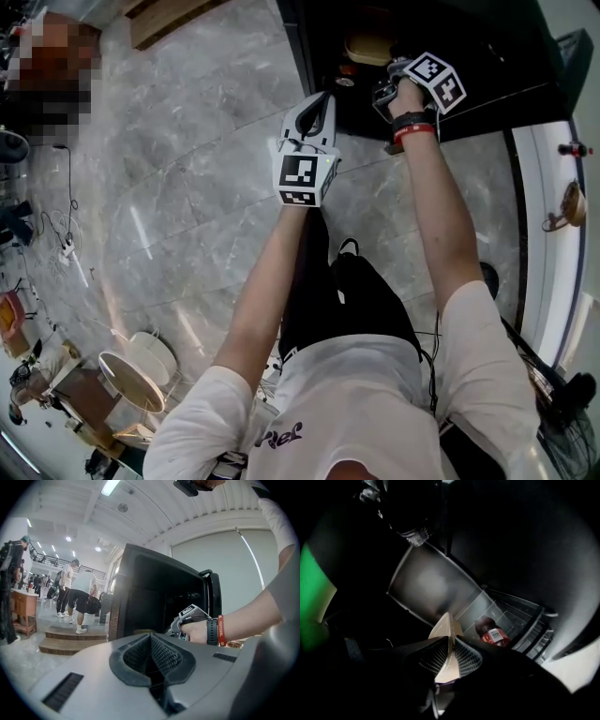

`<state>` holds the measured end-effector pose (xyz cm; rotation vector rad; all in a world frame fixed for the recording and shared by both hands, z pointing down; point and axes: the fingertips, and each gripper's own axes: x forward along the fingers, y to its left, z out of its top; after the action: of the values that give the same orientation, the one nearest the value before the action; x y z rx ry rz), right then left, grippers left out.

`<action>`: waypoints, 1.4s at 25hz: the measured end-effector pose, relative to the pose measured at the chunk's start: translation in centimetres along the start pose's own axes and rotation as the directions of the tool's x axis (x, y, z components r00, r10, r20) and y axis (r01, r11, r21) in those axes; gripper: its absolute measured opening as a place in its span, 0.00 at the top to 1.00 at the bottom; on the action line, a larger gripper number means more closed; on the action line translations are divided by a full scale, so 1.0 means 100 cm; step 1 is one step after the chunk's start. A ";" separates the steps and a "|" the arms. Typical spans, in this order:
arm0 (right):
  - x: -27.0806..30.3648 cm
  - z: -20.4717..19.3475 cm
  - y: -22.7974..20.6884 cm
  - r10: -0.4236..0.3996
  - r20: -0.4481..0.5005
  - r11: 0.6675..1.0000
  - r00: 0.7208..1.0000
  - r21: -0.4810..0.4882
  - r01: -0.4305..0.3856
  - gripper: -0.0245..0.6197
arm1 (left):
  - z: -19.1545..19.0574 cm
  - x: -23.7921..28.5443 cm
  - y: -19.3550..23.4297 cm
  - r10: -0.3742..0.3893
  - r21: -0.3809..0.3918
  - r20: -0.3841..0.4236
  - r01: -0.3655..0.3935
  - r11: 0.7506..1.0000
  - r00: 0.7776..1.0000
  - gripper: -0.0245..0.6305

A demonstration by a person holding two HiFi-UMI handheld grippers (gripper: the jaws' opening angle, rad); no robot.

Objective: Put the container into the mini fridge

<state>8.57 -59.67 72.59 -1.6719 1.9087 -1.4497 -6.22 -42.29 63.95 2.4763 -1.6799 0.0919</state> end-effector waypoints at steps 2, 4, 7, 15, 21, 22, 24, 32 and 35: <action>0.005 0.001 -0.001 -0.002 -0.001 1.000 1.000 -0.007 0.002 0.88 | -0.001 -0.001 0.003 0.005 0.000 0.000 -0.005 1.000 1.000 0.93; 0.009 0.003 -0.002 0.000 -0.001 1.000 1.000 -0.007 0.000 0.88 | -0.001 -0.002 0.005 0.010 -0.001 0.001 -0.010 1.000 1.000 0.93; 0.014 0.002 -0.003 0.001 -0.002 1.000 1.000 -0.009 -0.001 0.88 | -0.003 -0.002 0.009 0.017 -0.002 -0.003 -0.017 1.000 1.000 0.93; 0.021 -0.004 -0.003 0.033 -0.008 0.999 0.999 -0.037 -0.033 0.87 | 0.002 0.000 0.006 0.010 0.004 0.002 -0.010 1.000 1.000 0.93; 0.026 -0.010 -0.019 -0.028 -0.009 0.998 1.000 -0.055 0.028 0.87 | -0.002 -0.002 0.005 0.007 0.013 -0.010 -0.007 1.000 1.000 0.93; 0.027 -0.010 -0.020 -0.031 -0.009 0.998 0.999 -0.056 0.031 0.87 | -0.002 -0.002 0.006 0.008 0.012 -0.010 -0.008 1.000 1.000 0.93; 0.027 -0.010 -0.021 -0.039 -0.009 0.997 0.999 -0.064 0.038 0.87 | -0.002 -0.002 0.005 0.008 0.011 -0.011 -0.008 1.000 1.000 0.93; 0.017 0.004 -0.007 0.009 0.000 0.997 1.000 -0.078 -0.009 0.82 | 0.006 -0.006 0.002 0.012 0.005 -0.018 -0.012 1.000 1.000 0.93; 0.009 0.009 -0.002 0.012 0.004 0.994 1.000 -0.107 -0.011 0.80 | 0.009 -0.006 0.000 0.014 -0.004 -0.024 -0.014 1.000 1.000 0.93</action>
<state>9.06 -60.91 72.70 -1.7055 2.0235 -1.3597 -6.49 -41.87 62.95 2.4503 -1.6865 0.1194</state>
